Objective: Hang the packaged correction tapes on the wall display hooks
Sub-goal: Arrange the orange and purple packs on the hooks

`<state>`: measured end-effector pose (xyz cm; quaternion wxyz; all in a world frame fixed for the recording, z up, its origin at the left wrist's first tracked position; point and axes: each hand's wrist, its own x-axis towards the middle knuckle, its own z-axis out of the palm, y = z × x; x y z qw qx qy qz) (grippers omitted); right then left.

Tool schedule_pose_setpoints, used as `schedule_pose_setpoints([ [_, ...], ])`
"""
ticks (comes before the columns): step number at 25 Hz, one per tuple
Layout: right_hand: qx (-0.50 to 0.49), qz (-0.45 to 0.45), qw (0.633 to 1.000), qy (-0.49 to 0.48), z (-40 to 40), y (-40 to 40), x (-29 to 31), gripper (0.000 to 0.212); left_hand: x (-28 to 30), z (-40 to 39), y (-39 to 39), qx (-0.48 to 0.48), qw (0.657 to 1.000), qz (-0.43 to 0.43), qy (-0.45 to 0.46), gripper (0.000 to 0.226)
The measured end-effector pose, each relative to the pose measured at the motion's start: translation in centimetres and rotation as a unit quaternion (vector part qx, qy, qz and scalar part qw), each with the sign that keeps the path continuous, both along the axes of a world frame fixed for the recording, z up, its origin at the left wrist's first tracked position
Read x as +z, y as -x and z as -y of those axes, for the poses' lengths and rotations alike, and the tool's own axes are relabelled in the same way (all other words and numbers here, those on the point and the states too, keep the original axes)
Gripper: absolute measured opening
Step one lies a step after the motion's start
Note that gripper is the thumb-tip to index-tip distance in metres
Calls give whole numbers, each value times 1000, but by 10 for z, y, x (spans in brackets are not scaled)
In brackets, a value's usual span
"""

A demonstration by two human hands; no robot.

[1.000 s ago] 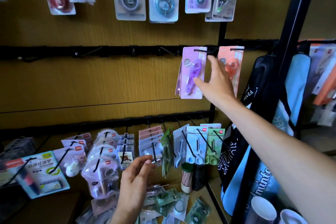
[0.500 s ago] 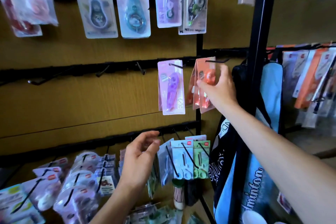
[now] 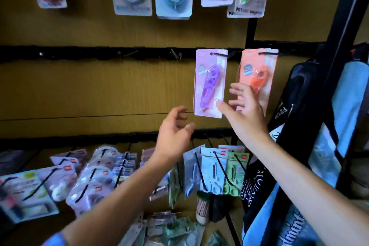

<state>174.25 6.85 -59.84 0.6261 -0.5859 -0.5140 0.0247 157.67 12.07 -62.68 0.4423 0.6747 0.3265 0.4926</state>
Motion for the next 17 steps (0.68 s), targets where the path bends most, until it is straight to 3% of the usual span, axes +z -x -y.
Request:
schedule_pose_setpoints([
  [4, 63, -126, 987, 81, -30, -8, 19, 81, 55, -38, -40, -17, 1000, -5, 1, 64],
  [8, 41, -111, 983, 140, -52, -21, 29, 108, 76, -59, -48, -41, 998, -22, 51, 87],
  [11, 86, -142, 976, 139, -55, -23, 31, 117, 74, -77, -44, -78, 992, -41, 85, 97],
  [13, 112, -175, 971, 122, -52, -20, 29, 111, 69, -73, -45, -107, 989, -19, 98, 81],
  [17, 130, -202, 968, 72, -37, -7, 25, 71, 68, -49, -47, -138, 986, 43, 83, 54],
])
